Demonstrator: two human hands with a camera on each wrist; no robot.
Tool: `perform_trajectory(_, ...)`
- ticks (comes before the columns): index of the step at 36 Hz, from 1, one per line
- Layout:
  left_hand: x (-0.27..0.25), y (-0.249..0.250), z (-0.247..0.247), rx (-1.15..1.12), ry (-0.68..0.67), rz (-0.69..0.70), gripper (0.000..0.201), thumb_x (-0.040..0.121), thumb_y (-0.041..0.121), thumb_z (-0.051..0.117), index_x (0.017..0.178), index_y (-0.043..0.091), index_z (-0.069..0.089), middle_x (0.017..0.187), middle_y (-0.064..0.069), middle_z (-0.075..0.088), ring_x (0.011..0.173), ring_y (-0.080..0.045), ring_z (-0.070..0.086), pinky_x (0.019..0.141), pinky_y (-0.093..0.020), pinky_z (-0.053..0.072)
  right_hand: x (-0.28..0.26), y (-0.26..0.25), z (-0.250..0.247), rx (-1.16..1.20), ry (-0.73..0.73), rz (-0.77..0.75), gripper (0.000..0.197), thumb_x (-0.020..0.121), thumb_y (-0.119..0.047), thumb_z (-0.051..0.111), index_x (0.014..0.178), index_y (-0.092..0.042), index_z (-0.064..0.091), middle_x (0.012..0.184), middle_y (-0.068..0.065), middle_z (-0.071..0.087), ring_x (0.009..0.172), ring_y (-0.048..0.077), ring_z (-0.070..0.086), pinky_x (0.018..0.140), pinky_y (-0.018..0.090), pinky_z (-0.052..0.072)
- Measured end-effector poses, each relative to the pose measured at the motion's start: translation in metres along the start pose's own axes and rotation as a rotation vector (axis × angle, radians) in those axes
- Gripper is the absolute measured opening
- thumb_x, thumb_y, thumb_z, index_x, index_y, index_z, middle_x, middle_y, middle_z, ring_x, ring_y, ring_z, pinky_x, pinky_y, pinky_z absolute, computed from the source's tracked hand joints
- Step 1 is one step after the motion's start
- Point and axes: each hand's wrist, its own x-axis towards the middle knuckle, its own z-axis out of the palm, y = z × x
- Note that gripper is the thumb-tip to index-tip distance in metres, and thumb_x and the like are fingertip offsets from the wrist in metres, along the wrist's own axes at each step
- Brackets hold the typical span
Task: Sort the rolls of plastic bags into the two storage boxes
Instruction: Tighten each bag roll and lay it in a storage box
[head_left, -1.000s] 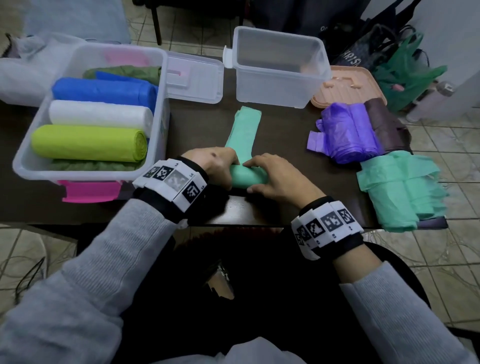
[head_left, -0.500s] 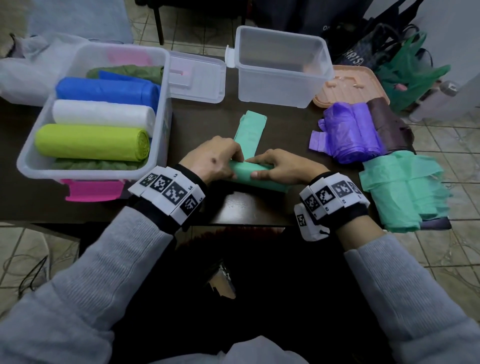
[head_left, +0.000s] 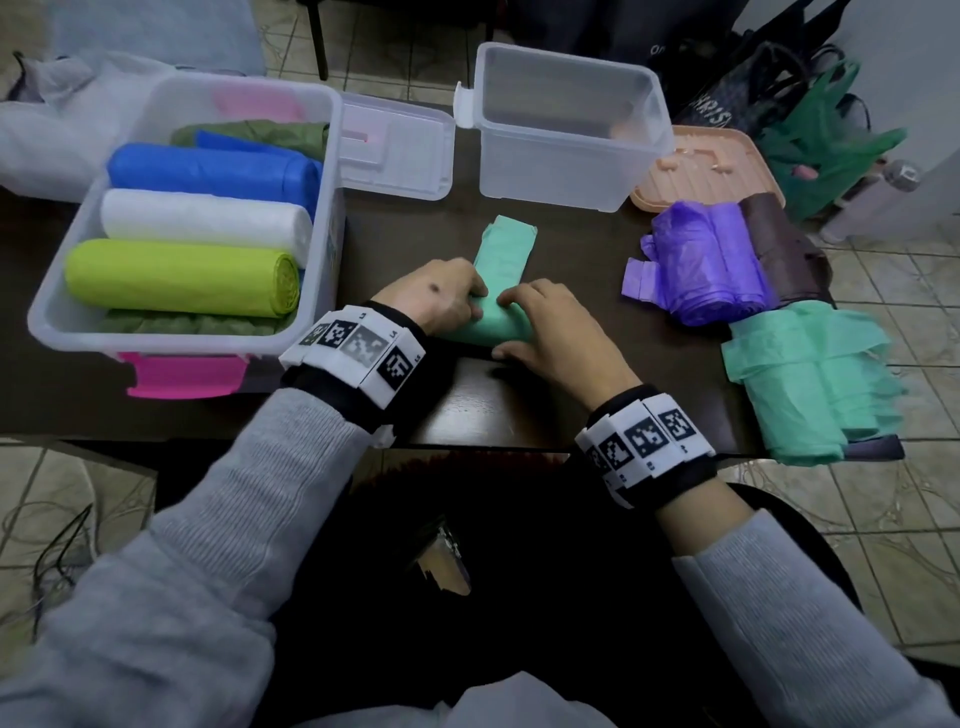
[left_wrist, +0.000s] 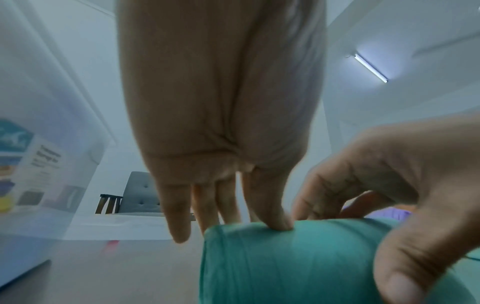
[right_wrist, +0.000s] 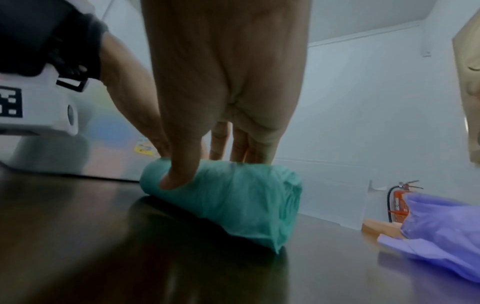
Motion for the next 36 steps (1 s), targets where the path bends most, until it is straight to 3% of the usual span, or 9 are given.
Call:
perform_trajectory(4,0.0,0.0,-0.002,-0.052,0.184,0.064,0.03,0.083,0.016,0.07,0.113,0.023,0.068,0.12,-0.006,0.061,0.113,-0.023,0.057,0.095,-0.029,0.043,0.003,0.0,0.0,-0.048,-0.012,0.014,0.058,0.087,-0.019,0.065,0.14,-0.013,0.042,0.135,0.007,0.048,0.125,0.023,0.039,0.1,0.034,0.034)
perform_trajectory(6,-0.001,0.0,-0.001,-0.077,0.211,0.067,0.023,0.082,0.014,0.07,0.103,0.023,0.073,0.111,-0.006,0.065,0.106,-0.023,0.06,0.093,-0.033,0.047,0.005,0.0,0.0,-0.042,-0.023,0.031,0.056,0.09,-0.017,0.061,0.142,-0.013,0.04,0.138,0.007,0.047,0.127,0.023,0.039,0.1,0.031,0.031)
perform_trajectory(10,-0.003,-0.002,0.003,-0.015,0.154,0.083,0.044,0.076,0.021,0.077,0.119,0.022,0.065,0.121,-0.007,0.062,0.112,-0.025,0.057,0.096,-0.033,0.045,0.014,0.001,-0.002,-0.027,-0.083,0.048,0.054,0.092,-0.015,0.056,0.143,-0.011,0.037,0.139,0.012,0.046,0.128,0.028,0.04,0.104,0.032,0.028)
perform_trajectory(14,-0.007,-0.004,0.006,0.087,0.136,0.133,0.068,0.066,0.016,0.083,0.128,0.018,0.057,0.126,-0.007,0.057,0.117,-0.026,0.052,0.094,-0.034,0.041,0.019,0.001,-0.011,-0.015,-0.171,0.08,0.054,0.094,-0.018,0.054,0.145,-0.012,0.035,0.141,0.013,0.044,0.13,0.028,0.039,0.105,0.03,0.027)
perform_trajectory(19,-0.013,-0.007,0.006,0.079,0.084,0.105,0.071,0.061,0.015,0.085,0.126,0.024,0.059,0.124,-0.006,0.06,0.115,-0.024,0.055,0.094,-0.032,0.045,0.017,0.001,-0.02,0.014,-0.301,0.096,0.05,0.095,-0.021,0.054,0.143,-0.015,0.04,0.141,0.01,0.048,0.129,0.025,0.044,0.102,0.027,0.031)
perform_trajectory(26,-0.023,-0.01,0.005,0.059,-0.07,0.093,0.066,0.061,0.018,0.086,0.122,0.027,0.063,0.112,-0.001,0.065,0.091,-0.012,0.053,0.081,-0.024,0.043,0.003,-0.004,-0.022,0.052,-0.476,0.081,0.046,0.095,-0.023,0.052,0.139,-0.014,0.046,0.136,0.006,0.053,0.122,0.021,0.05,0.103,0.032,0.037)
perform_trajectory(28,-0.025,-0.009,0.005,0.066,-0.108,0.09,0.065,0.062,0.02,0.086,0.122,0.028,0.063,0.111,0.0,0.065,0.09,-0.012,0.054,0.084,-0.027,0.046,-0.002,-0.007,-0.02,0.041,-0.439,0.083,0.046,0.093,-0.022,0.054,0.138,-0.015,0.047,0.136,0.006,0.051,0.122,0.022,0.048,0.103,0.033,0.038)
perform_trajectory(32,-0.024,-0.008,0.003,0.091,-0.153,0.065,0.065,0.064,0.024,0.085,0.124,0.03,0.061,0.114,0.001,0.065,0.1,-0.017,0.058,0.087,-0.028,0.047,-0.014,-0.016,-0.011,0.071,-0.216,0.059,0.044,0.087,-0.014,0.057,0.129,-0.016,0.048,0.126,0.009,0.049,0.121,0.025,0.042,0.101,0.034,0.037)
perform_trajectory(36,-0.024,-0.006,-0.001,0.105,-0.223,0.044,0.058,0.066,0.025,0.084,0.119,0.036,0.063,0.106,0.005,0.067,0.095,-0.017,0.06,0.091,-0.034,0.049,-0.028,-0.022,-0.001,0.005,-0.156,0.022,0.052,0.076,-0.026,0.074,0.12,-0.016,0.047,0.119,0.007,0.047,0.111,0.024,0.042,0.092,0.04,0.042)
